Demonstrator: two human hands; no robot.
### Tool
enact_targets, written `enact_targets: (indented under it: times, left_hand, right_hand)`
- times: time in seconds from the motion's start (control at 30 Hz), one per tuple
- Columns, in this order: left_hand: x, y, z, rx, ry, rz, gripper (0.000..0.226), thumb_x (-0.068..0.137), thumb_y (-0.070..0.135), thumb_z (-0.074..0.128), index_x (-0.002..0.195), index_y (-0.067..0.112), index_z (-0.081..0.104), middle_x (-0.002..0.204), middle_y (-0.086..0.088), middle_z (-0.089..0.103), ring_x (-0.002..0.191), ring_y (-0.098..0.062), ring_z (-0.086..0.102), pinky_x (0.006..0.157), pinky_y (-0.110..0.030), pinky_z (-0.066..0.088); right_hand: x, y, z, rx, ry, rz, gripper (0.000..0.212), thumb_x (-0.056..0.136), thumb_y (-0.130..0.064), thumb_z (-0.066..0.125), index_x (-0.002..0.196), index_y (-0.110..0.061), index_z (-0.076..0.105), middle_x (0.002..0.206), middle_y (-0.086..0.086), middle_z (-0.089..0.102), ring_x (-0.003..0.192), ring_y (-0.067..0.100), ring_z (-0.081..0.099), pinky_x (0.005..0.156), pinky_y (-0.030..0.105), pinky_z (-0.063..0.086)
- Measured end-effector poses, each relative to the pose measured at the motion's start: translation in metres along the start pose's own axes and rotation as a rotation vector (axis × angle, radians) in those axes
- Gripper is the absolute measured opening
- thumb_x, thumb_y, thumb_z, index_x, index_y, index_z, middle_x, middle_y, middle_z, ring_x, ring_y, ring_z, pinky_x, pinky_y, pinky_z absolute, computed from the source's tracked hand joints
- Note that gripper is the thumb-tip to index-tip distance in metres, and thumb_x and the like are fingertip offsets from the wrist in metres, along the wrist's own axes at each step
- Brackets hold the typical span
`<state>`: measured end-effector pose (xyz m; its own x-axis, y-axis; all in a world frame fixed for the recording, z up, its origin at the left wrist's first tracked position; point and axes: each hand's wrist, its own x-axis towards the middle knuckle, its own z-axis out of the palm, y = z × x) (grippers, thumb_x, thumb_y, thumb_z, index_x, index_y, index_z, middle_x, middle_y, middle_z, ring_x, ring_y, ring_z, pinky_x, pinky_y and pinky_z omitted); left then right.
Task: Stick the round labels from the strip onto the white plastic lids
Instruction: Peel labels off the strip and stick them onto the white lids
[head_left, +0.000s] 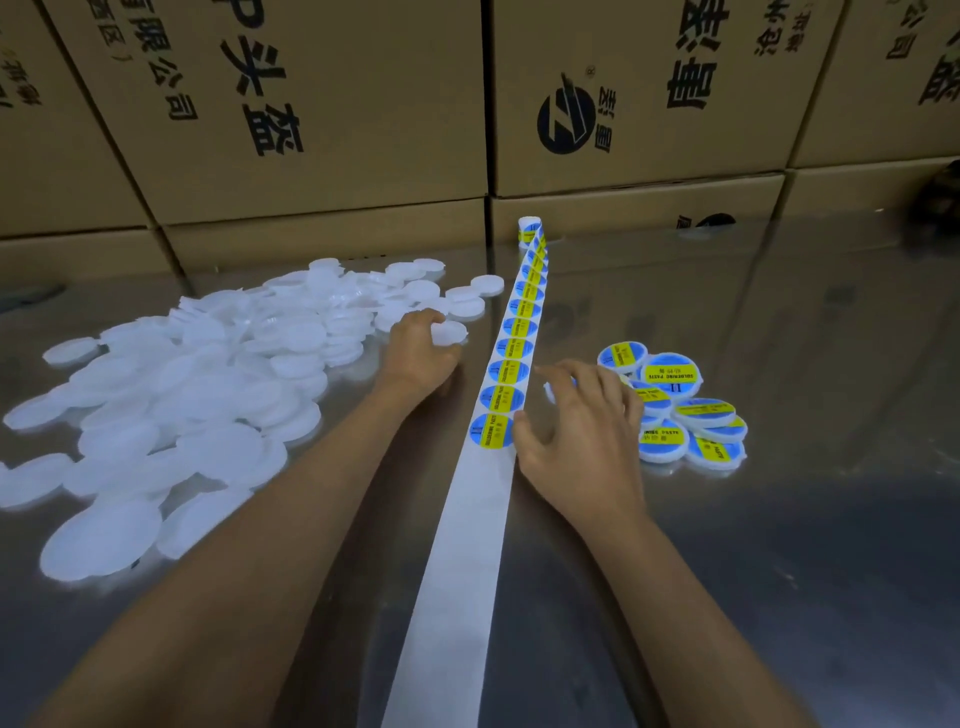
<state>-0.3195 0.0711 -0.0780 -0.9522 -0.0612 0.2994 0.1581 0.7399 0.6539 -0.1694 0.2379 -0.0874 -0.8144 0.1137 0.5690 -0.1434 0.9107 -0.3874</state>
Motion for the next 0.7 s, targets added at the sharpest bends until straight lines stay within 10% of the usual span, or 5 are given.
enact_targets:
  times: [0.43,0.7]
  left_hand:
    - [0.009,-0.003,0.014,-0.131,0.194,0.085,0.016,0.103,0.015,0.045,0.102,0.004,0.057,0.091,-0.009,0.066,0.085,-0.028,0.059,0.064,-0.024,0.03]
    - [-0.051,0.007,-0.02,-0.835,0.19,-0.357,0.013,0.102,0.017,0.05,0.106,0.009,0.06,0.117,-0.008,0.057,0.078,-0.022,0.072,0.069,-0.03,0.062]
  right_hand:
    - [0.002,-0.002,0.003,0.104,-0.03,-0.07,0.035,0.084,-0.032,0.062,0.115,-0.017,0.066,0.109,-0.004,0.067,0.113,0.019,0.052,0.116,0.038,0.021]
    - [-0.004,0.0,0.007,0.054,-0.184,-0.174,0.029,0.091,-0.042,0.053,0.113,-0.029,0.067,0.118,-0.004,0.059,0.128,0.006,0.035,0.117,0.029,-0.014]
